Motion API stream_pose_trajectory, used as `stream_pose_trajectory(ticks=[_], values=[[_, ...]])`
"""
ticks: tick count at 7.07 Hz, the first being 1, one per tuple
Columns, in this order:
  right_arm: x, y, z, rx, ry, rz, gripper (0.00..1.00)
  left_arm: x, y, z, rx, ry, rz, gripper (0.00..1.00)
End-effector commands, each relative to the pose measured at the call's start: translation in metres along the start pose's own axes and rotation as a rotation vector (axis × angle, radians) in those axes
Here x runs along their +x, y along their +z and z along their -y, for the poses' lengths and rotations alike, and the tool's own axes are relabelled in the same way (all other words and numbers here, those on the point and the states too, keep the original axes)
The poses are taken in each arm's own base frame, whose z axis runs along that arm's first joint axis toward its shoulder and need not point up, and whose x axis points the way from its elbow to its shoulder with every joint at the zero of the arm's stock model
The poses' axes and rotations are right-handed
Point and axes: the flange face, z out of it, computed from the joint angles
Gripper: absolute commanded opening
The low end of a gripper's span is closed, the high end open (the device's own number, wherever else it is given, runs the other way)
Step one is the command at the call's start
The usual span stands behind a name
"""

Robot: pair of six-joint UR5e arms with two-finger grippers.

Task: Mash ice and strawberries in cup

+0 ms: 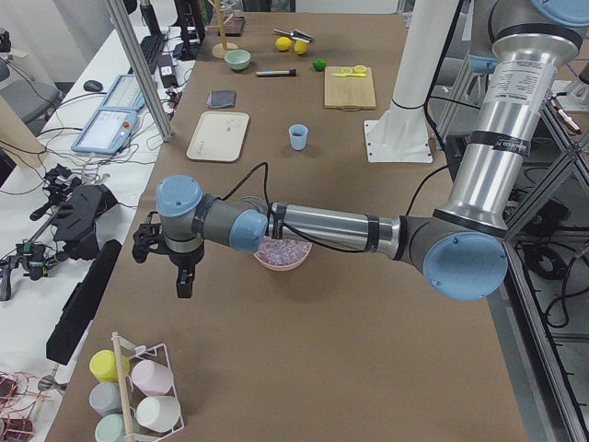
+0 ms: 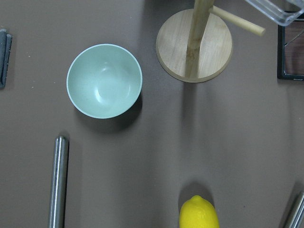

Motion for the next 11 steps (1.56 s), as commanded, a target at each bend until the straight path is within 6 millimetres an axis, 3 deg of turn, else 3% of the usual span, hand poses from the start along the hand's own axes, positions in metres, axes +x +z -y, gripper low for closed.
stream_pose_trajectory(ticks=[1, 7, 11], values=[[-0.004, -0.003, 0.001, 0.006, -0.008, 0.005, 1.00, -0.003, 0.004, -0.003, -0.008, -0.005, -0.004, 0.98], [-0.009, 0.017, -0.004, -0.030, -0.019, 0.002, 1.00, 0.018, -0.019, 0.001, 0.052, 0.060, -0.013, 0.98], [-0.016, 0.014, 0.000, -0.023, -0.030, 0.012, 1.00, 0.006, -0.012, -0.012, 0.037, 0.048, -0.008, 0.98]])
